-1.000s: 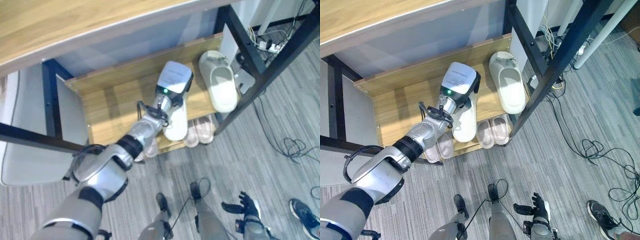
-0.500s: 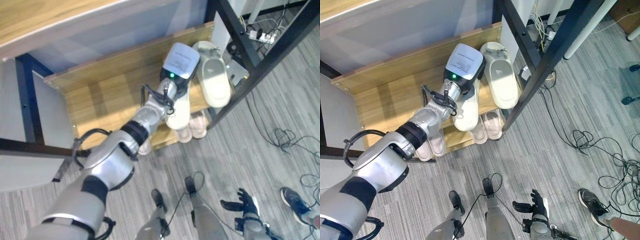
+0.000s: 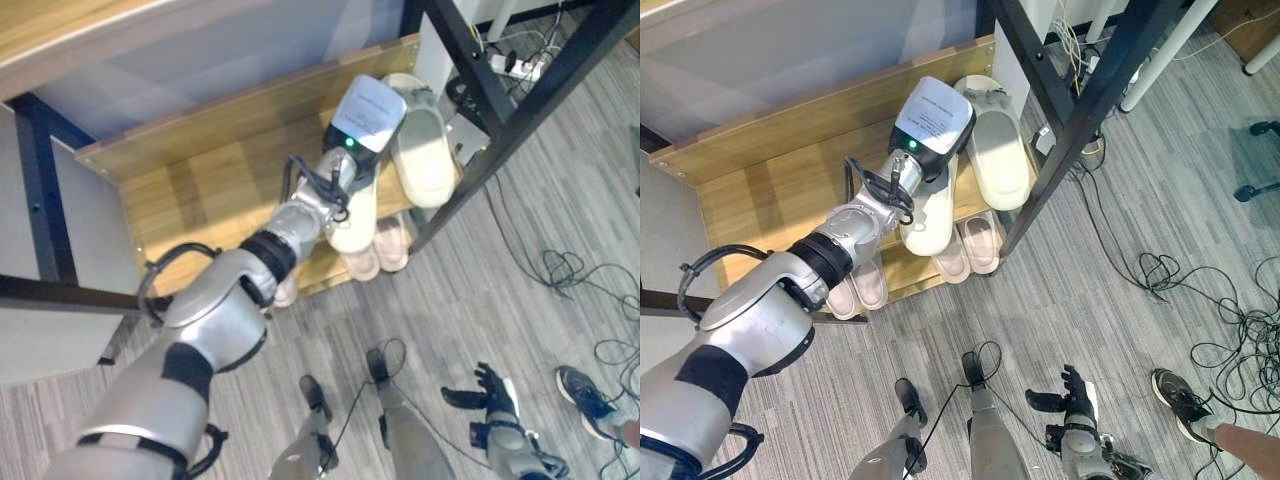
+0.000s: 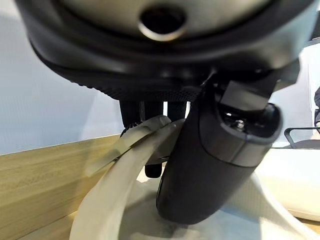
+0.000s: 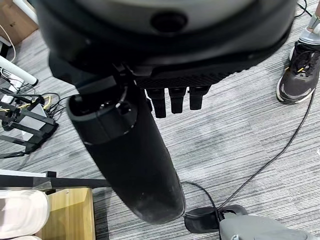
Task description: Arrange the slippers neatly on the shoe rack.
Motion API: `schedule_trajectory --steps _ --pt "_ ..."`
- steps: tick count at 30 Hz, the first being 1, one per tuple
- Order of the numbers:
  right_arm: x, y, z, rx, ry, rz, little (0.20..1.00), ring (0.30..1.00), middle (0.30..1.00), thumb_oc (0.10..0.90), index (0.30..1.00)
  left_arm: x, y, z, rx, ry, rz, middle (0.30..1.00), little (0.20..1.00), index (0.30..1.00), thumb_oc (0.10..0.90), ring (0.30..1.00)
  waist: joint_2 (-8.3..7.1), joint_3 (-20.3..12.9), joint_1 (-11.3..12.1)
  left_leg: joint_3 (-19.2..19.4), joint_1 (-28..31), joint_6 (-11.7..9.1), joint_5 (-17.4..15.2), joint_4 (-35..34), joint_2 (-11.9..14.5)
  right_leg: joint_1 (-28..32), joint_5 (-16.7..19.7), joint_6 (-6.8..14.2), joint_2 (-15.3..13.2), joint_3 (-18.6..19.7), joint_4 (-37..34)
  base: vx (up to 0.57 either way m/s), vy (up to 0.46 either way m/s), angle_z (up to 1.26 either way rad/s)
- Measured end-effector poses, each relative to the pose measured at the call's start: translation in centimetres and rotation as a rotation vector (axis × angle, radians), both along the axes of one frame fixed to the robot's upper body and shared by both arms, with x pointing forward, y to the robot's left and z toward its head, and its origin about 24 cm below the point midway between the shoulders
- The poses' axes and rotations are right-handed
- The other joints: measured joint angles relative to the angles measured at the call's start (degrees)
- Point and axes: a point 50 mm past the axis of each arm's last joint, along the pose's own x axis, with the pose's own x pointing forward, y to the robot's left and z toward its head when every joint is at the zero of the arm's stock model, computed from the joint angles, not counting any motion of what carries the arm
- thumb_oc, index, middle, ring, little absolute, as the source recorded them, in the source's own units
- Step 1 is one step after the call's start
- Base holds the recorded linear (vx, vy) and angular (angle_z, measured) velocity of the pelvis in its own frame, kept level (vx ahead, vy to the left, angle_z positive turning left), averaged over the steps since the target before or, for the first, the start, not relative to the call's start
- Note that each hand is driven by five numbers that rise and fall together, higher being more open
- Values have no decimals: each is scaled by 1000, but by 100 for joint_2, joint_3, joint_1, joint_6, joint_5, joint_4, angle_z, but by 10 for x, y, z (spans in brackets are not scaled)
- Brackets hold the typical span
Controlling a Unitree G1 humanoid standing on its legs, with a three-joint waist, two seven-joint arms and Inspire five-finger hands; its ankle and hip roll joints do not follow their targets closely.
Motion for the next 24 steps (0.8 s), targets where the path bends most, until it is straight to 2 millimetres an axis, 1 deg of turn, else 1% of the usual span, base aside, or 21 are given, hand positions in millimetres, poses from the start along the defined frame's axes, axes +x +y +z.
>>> schedule_trajectory --steps 2,7,10,14,19,24 --pt "0 0 0 0 0 2 900 900 900 800 900 0 0 0 1 1 2 900 900 900 800 900 -20 -12 1 4 -5 0 0 0 0 -22 -1 1 3 13 21 0 -2 -2" --pt "0 1 0 -1 4 6 900 900 900 800 900 3 5 -1 7 7 25 900 900 900 800 900 -199 -119 -12 18 -69 10 26 0 -1 -126 1 1 8 34 79 0 2 -1" --pt "0 1 0 -2 4 8 900 900 900 800 900 4 7 -1 -8 13 36 900 900 900 800 900 -251 -148 -5 17 -69 17 32 0 -8 -127 1 1 -1 32 91 0 0 0" --pt "1 2 0 -1 2 12 900 900 900 800 900 5 10 2 -67 32 42 900 900 900 800 900 -253 -150 3 20 -69 23 44 0 -7 -127 2 3 -2 27 97 0 0 0" --pt "2 5 0 -24 14 55 900 900 900 800 900 4 8 19 -69 -12 37 900 900 900 800 900 -253 -150 4 12 -67 30 53 0 -6 -128 7 3 1 24 111 0 0 0" --pt "6 9 0 -28 14 86 900 900 900 800 900 3 1 20 -71 -14 20 900 900 900 800 900 -253 -150 24 1 -66 29 72 0 -5 -127 10 3 1 11 125 0 0 0"
